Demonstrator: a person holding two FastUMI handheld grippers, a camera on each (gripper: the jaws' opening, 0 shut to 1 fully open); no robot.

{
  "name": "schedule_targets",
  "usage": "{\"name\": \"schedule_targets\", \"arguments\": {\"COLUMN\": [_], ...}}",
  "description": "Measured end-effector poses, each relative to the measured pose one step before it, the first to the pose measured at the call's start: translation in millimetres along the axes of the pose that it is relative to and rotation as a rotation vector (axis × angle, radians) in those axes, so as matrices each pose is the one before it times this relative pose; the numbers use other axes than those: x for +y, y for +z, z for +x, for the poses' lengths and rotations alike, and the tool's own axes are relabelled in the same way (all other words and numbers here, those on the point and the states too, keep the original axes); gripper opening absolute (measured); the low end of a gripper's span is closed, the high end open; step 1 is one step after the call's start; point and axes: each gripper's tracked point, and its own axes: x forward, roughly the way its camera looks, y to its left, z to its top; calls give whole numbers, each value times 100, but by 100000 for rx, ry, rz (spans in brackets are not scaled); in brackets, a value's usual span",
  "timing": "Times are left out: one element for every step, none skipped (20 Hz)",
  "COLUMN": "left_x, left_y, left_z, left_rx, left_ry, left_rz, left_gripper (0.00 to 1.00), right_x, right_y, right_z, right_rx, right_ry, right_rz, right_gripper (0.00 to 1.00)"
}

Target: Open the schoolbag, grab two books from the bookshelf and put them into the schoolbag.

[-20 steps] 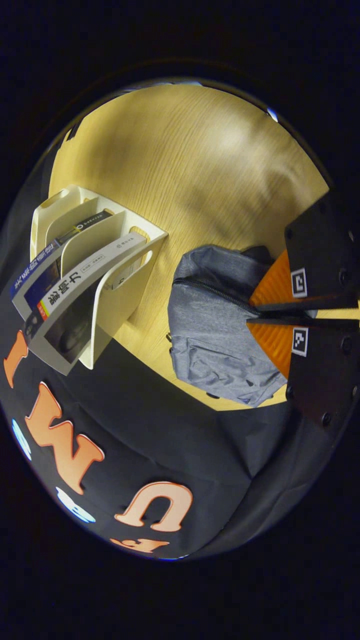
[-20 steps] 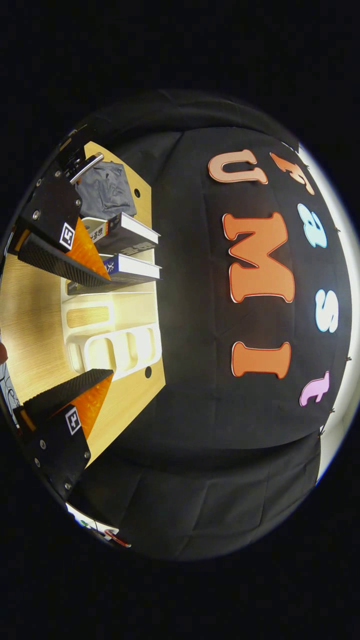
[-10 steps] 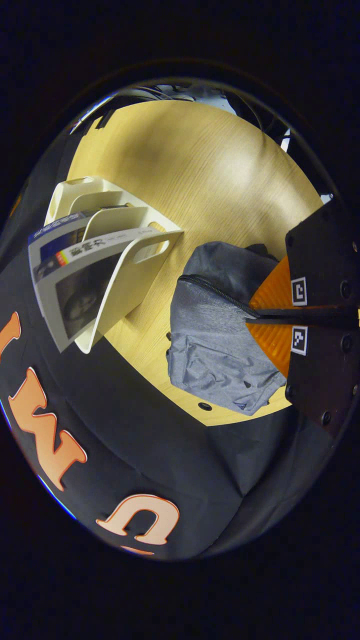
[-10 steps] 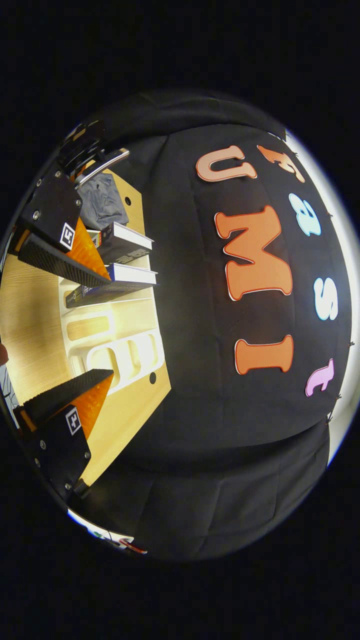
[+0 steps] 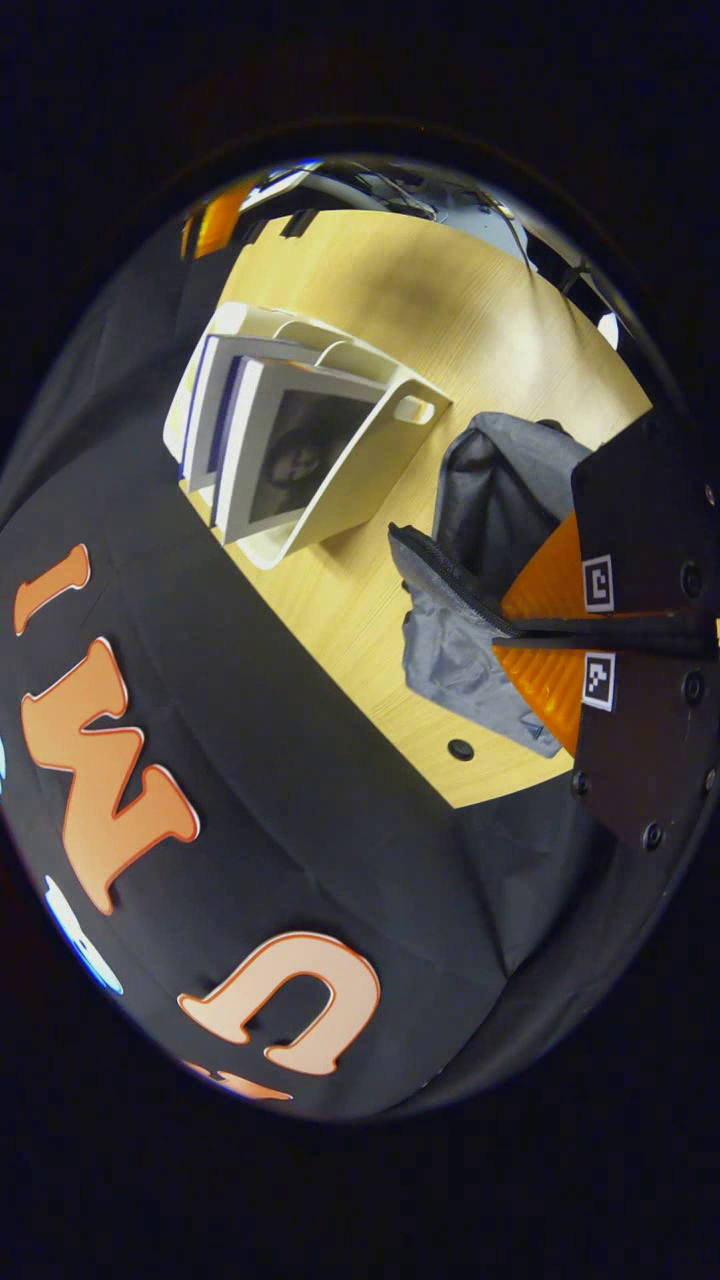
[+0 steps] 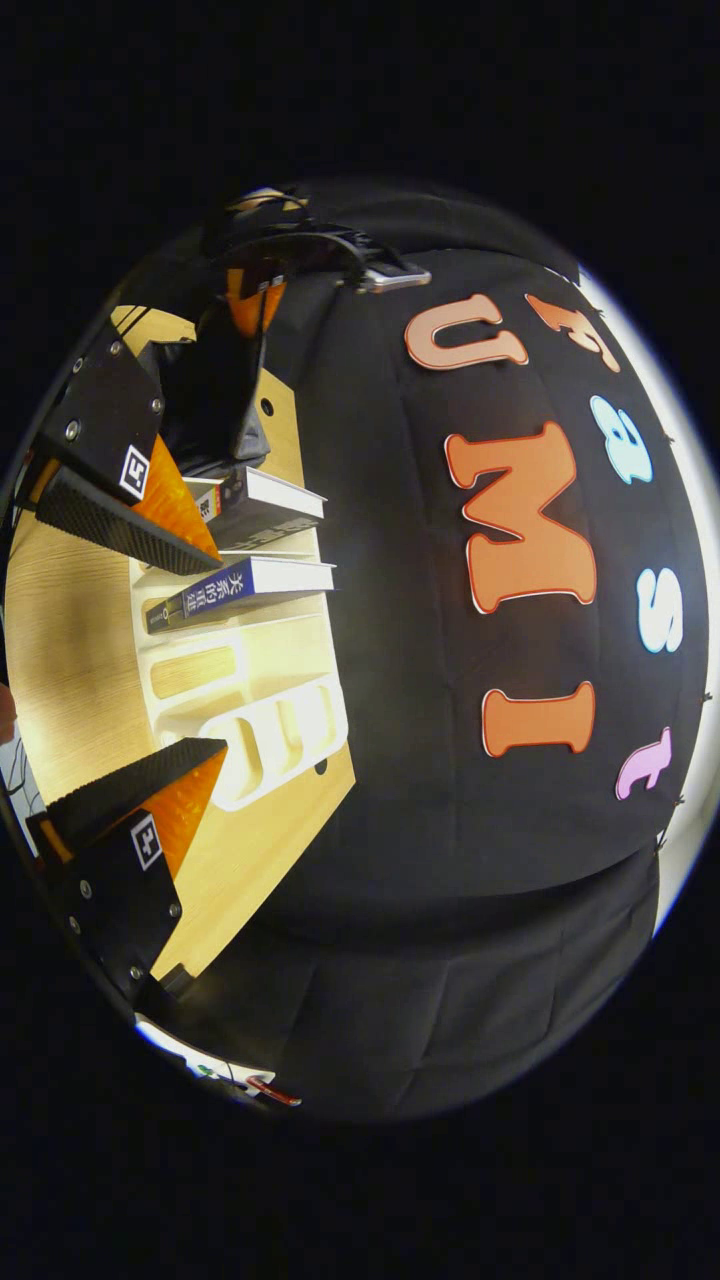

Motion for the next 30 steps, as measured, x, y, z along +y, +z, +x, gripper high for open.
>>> {"name": "schedule_targets", "arguments": {"left_x": [872, 775, 636, 816, 470, 525, 496, 321, 390, 525, 498, 335, 247, 14, -96, -82, -123, -134, -108, -15, 1, -97, -125, -60, -7, 187, 27, -33, 118, 79], "left_y": [605, 594, 575, 370, 434, 375, 505, 385, 642, 454, 437, 248, 376, 54, 6, -190, -3, -52, 39, -147, -72, -89, -86, -175, -180, -365, -111, -150, 5, -310], "left_z": [14, -18, 141, 28, 62, 23, -30, 114, 1, 52, -125, 138, 126, 157, 29, 111, 76, 142, 14, 12, 124, 104, 139, 171, 92, 0, -49, 2, -24, 117], "left_rx": [-1137, -1465, -760, -598, -455, -579, -879, -843, -1314, -1343, -1106, -29, -653, -18, 222, 79, 127, 69, 89, 47, 235, 58, 307, -70, 368, 311, -326, -603, -312, -15], "left_ry": [-167, -530, -416, -470, -319, -545, -70, -481, -619, -175, 44, -263, -489, -1010, -949, -847, -724, -688, -498, -222, -284, -279, -642, -350, 284, 439, 176, 199, 587, 530], "left_rz": [-184, -56, -176, -553, -756, -656, -723, -722, -550, -621, -1071, -1525, -1445, -1049, -22, 388, 132, -73, -37, -139, -393, -589, -651, -414, -455, -654, -861, -883, -747, -668], "left_gripper": [1, 1, 1, 1, 1, 1, 0, 1, 1, 0, 1, 0, 1, 0, 0, 0, 1, 0, 1, 1, 1, 0, 1, 1, 0, 0, 0, 0, 0, 6], "right_x": [707, 657, 509, 569, 478, 430, 554, 463, 596, 447, 370, 385, 356, 468, 440, 499, 640, 521, 451, 641, 541, 467, 423, 337, 381, 392, 366, 313, 307, 222], "right_y": [-161, 60, 81, 23, 29, 219, 165, 412, 644, 665, 781, 625, 618, 576, 752, 806, 877, 936, 925, 975, 886, 887, 625, 603, 342, 236, 144, -81, 39, -160], "right_z": [-145, -105, -135, -142, -204, 12, -43, -17, -54, -80, -165, -38, 101, 54, 212, 215, 313, 349, 326, 556, 539, 549, 759, 746, 760, 869, 913, 1074, 1181, 943], "right_rx": [610, 321, -325, -161, 27, 181, 424, 216, -328, -911, -938, -547, -39, 380, 224, 599, 497, 470, 1214, 1073, 1414, 1955, 1627, 2633, 3758, 4205, 4205, 4852, 4337, 4122], "right_ry": [355, -130, -94, 337, 362, 306, 596, 782, 1190, 799, 358, 395, 440, 870, 1043, 1148, 1618, 1274, 1024, 1382, 1082, 1329, 1266, 630, 1470, 2299, 1877, 1905, 1900, 377], "right_rz": [968, 468, 148, -84, -49, 141, 165, 196, -87, -585, -993, -1089, -1032, -845, -497, -479, -1079, -1451, -1909, -2912, -2889, -2320, -1714, -1853, -1265, -74, 630, 239, 619, 611], "right_gripper": [98, 98, 98, 98, 98, 98, 98, 98, 98, 98, 98, 98, 98, 98, 98, 98, 98, 98, 98, 98, 98, 98, 98, 98, 98, 98, 98, 98, 98, 98]}}
